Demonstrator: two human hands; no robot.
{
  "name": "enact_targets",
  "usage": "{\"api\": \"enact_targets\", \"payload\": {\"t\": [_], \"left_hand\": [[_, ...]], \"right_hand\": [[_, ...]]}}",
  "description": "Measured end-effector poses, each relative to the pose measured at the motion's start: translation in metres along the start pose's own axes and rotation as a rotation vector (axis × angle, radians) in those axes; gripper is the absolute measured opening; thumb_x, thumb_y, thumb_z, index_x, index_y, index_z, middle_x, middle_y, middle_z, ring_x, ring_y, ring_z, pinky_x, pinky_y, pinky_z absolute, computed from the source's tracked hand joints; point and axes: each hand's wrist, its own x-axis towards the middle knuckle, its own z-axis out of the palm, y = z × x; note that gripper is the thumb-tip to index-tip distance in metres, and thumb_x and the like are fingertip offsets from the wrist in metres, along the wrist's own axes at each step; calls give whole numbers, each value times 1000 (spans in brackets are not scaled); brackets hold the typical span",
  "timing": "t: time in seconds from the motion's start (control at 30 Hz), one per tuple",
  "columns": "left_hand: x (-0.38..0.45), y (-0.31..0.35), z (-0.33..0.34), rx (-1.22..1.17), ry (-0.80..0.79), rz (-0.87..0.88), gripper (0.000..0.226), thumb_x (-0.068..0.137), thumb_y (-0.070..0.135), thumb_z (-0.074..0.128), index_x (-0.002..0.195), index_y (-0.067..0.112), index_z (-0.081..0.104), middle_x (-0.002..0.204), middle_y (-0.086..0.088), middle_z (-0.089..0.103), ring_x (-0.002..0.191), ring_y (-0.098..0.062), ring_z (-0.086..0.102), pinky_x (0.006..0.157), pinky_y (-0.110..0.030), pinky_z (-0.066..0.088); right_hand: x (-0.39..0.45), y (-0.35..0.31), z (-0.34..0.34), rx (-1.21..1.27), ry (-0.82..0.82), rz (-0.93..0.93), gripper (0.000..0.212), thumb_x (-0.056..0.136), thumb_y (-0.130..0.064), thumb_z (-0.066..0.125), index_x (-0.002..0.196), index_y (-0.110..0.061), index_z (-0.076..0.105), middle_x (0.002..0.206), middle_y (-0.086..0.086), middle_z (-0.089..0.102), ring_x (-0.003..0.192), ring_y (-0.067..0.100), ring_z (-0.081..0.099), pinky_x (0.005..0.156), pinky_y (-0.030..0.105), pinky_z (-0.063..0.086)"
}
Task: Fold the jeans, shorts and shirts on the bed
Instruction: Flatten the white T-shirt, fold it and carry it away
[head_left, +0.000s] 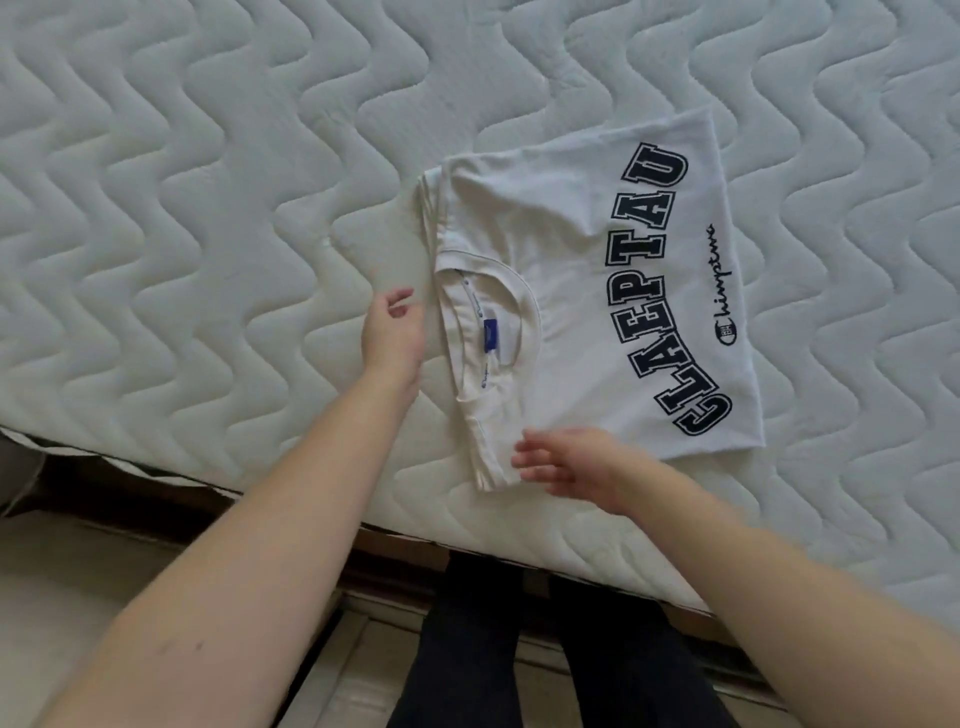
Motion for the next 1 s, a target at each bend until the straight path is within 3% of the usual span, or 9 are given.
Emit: {"api": "enact_targets", "payload": {"t": [0.1, 0.27, 0.33, 0.47, 0.53, 0.63, 0.77, 0.9, 1.0], "left_hand": [[-44, -40, -5, -89, 5, -53, 15, 93, 17, 60, 103, 27, 61, 96, -2, 64, 84, -15, 57, 85, -35, 48], [-103, -78, 3, -169, 108, -180, 7, 92, 31, 64, 96, 34, 59, 95, 6, 65, 80, 1, 61, 72, -11, 45], [-120, -92, 7, -55, 165, -279, 13, 92, 34, 61, 103, 27, 59, 101, 7, 64, 87, -3, 61, 75, -16, 44], [-151, -107, 19, 1, 155, -428, 22, 95, 34, 56, 94, 13, 62, 92, 1, 66, 89, -21, 61, 78, -32, 47], [-162, -110, 23, -8, 58, -381, 24, 93, 37, 60, 82, 16, 63, 83, 1, 68, 83, -21, 64, 76, -35, 50], [-171, -120, 28, -36, -49, -429, 28, 83, 45, 72, 91, 19, 64, 91, 3, 66, 84, -16, 64, 77, -33, 53], [-182, -125, 41, -482, 11, -580, 29, 79, 27, 80, 102, 22, 63, 93, 3, 74, 81, -8, 71, 68, -23, 52], [-186, -131, 53, -1025, 23, -610, 50, 78, 10, 73, 124, 14, 54, 117, -5, 71, 109, -21, 67, 81, -31, 53], [-194, -129, 64, -1057, -90, -584, 61, 74, 16, 74, 131, 19, 54, 126, 0, 67, 118, -16, 62, 93, -27, 48]], "right_hand": [[3, -42, -8, -55, 64, -224, 18, 94, -32, 62, 102, -16, 66, 90, -2, 75, 70, 6, 70, 56, 18, 50], [19, -132, -1, -340, 215, -577, 5, 94, -20, 63, 93, -24, 64, 92, 0, 71, 75, 9, 64, 65, 22, 48], [26, -164, 5, -531, 350, -709, 7, 94, -23, 63, 92, -30, 64, 95, -6, 68, 78, 6, 61, 65, 19, 46], [48, -223, 12, -983, 588, -899, 32, 94, -25, 55, 125, -28, 59, 127, 1, 58, 114, 22, 55, 93, 39, 48], [59, -251, 13, -1237, 614, -893, 45, 95, -26, 55, 139, -24, 48, 143, 5, 48, 134, 27, 39, 110, 42, 33], [75, -284, 11, -1382, 553, -814, 55, 95, -31, 56, 146, -20, 38, 148, 7, 44, 138, 28, 36, 112, 41, 29], [80, -311, 16, -1596, 501, -734, 61, 84, -44, 70, 136, -22, 47, 132, 10, 55, 123, 33, 47, 102, 42, 38], [77, -321, 21, -1815, 470, -567, 53, 80, -46, 72, 114, -9, 58, 109, 12, 63, 99, 32, 58, 87, 39, 48], [70, -321, 23, -1925, 435, -581, 48, 80, -49, 71, 104, -10, 58, 98, 9, 59, 89, 28, 53, 77, 33, 42]]}}
